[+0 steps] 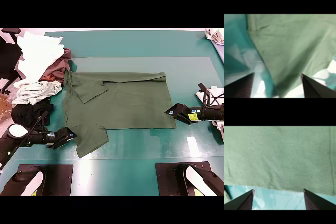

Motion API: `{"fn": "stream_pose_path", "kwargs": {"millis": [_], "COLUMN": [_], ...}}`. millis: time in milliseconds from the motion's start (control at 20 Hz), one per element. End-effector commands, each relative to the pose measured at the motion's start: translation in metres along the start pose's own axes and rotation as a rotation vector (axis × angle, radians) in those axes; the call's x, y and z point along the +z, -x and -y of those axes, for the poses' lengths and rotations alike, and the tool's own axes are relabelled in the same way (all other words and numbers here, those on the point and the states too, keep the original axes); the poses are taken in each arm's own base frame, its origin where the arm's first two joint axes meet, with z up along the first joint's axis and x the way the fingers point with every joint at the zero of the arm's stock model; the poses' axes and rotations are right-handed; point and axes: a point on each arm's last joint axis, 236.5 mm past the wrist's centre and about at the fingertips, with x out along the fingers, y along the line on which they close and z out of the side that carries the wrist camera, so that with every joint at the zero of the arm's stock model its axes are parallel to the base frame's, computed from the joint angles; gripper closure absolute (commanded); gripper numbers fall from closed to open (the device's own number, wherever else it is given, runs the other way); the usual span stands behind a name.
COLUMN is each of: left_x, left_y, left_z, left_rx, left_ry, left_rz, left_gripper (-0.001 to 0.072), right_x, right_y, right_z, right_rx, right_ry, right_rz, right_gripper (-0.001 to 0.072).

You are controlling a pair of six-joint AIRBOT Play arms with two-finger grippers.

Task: Fold the shirts.

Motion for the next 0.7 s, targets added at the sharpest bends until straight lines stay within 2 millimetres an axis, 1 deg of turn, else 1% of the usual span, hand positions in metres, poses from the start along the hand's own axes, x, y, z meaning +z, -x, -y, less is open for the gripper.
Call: {"fn": "stream_pose_path", "kwargs": {"millis": [0,50,150,200,250,350,400,450,600,650], "left_x": [0.000,-0.001,-0.001,0.001,0.003,0.014,0.019,0.023,0.024,0.026], "left_y": [-0.010,-0.012,-0.015,-0.015,-0.014,-0.012,-0.011,-0.010,-0.019,-0.021], "left_z": [-0.009,-0.006,-0.002,0.000,0.004,0.014,0.018,0.022,0.036,0.040], "left_rx": [-0.005,-0.027,-0.056,-0.064,-0.083,-0.126,-0.144,-0.164,-0.169,-0.166], "left_ry": [0.055,0.055,0.069,0.069,0.067,0.084,0.096,0.088,0.027,0.018], "left_rz": [0.027,0.026,0.033,0.039,0.051,0.091,0.114,0.131,0.163,0.184], "left_gripper": [0.0001,0.0021,0.0022,0.0129,0.0184,0.0187,0.0241,0.0356,0.0362,0.0416], "right_x": [0.000,0.000,0.000,0.001,0.002,0.003,0.003,0.003,0.003,0.003], "right_y": [0.000,0.000,0.000,0.000,0.000,0.000,0.000,0.000,0.000,0.000], "right_z": [-0.001,-0.001,-0.001,0.000,0.000,0.000,0.000,0.000,0.000,0.000], "right_rx": [0.003,0.002,0.002,0.001,0.001,0.000,0.000,0.000,0.000,0.000], "right_ry": [0.000,0.000,0.000,0.000,0.000,0.000,-0.001,-0.001,-0.001,-0.001], "right_rz": [-0.001,-0.001,0.002,0.005,0.009,0.012,0.012,0.012,0.012,0.012], "right_gripper": [0.0024,0.0024,0.0025,0.0025,0.0025,0.0027,0.0027,0.0027,0.0027,0.0027]}}
